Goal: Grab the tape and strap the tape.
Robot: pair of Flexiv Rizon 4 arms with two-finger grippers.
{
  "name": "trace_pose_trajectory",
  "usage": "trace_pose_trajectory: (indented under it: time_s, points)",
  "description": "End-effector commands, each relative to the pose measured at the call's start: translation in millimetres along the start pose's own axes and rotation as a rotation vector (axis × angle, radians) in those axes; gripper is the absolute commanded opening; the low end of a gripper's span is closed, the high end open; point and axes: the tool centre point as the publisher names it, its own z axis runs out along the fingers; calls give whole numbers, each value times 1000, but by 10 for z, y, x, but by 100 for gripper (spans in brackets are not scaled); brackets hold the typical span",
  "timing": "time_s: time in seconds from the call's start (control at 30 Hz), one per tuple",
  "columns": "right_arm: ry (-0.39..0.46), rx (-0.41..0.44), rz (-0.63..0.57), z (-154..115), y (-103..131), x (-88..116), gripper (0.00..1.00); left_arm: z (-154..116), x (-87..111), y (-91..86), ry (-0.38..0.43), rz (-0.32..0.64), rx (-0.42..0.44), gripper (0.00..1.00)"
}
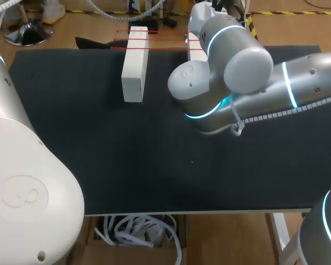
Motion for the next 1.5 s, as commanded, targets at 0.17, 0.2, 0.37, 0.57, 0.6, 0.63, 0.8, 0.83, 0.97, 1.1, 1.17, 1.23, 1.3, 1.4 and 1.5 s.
trace_pose_trajectory:
  time_s: [0.17,0.2,0.37,0.57,0.6,0.63,0.8,0.83,0.97,1.1,1.17,1.23,1.3,1.4,1.5]
  points:
    - [4,4,-10,-14,37,-23,0,-9,-1,-9,1,-1,-5,0]
    - [3,4,-12,-14,40,-25,0,-9,-1,-9,1,-1,-5,0]
    - [2,2,-14,-13,47,-25,0,-9,-1,-9,1,-1,-5,0]
    - [0,6,-16,-22,43,-34,0,-9,-1,-9,1,-1,-5,0]
    - [-2,7,-16,-18,33,-37,0,-9,-1,-9,1,-1,-5,0]
    - [-8,10,-22,-17,25,-42,0,-9,-1,-9,1,-1,-5,0]
    - [-25,22,-37,-17,-22,-89,0,-9,-1,-9,1,-1,-5,0]
    - [-30,25,-44,-18,-25,-96,0,-9,-1,-9,1,-1,-5,0]
    - [-37,22,-53,-14,-19,-112,0,-9,-1,-9,1,-1,-5,0]
    - [-45,16,-83,-16,-11,-120,0,-9,-1,-9,1,-1,-5,0]
    - [-48,18,-93,-18,-12,-125,0,-9,-1,-9,1,-1,-5,0]
    - [-60,25,-117,-17,-13,-142,0,-9,-1,-9,1,-1,-5,0]
    - [-66,26,-118,-15,-12,-156,0,-9,-1,-9,1,-1,-5,0]
    - [-66,35,-120,-5,-24,-163,0,-9,-1,-9,1,-1,-5,0]
    - [-61,39,-131,1,-33,-150,0,-9,-1,-9,1,-1,-5,0]
